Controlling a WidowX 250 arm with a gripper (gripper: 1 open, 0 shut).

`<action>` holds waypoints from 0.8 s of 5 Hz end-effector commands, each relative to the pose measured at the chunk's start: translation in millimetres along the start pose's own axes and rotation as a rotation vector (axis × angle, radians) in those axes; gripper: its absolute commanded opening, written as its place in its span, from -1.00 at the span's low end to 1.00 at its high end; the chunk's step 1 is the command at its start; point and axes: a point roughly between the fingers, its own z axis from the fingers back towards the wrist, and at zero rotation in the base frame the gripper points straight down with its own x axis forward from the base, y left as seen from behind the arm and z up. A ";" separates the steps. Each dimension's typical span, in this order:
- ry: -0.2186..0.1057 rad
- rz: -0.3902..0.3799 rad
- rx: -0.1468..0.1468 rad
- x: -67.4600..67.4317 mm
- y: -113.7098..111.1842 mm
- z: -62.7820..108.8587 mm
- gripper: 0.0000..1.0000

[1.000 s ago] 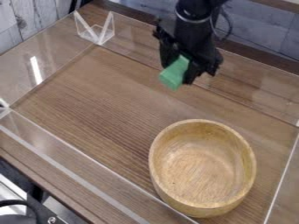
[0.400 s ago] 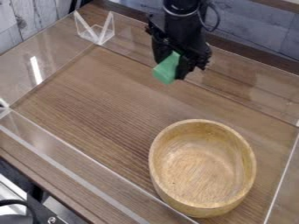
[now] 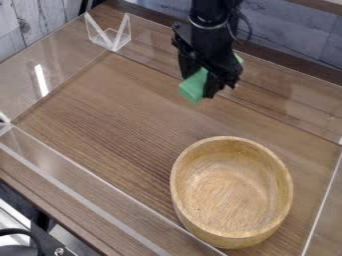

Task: Move green object from inside the wooden bowl to the table next to it

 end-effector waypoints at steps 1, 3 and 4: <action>-0.046 0.021 0.013 2.7 5.1 16.7 -1.00; -0.051 0.084 0.018 -11.3 72.3 4.6 -1.00; -0.050 0.085 0.003 -7.8 84.7 -7.8 -1.00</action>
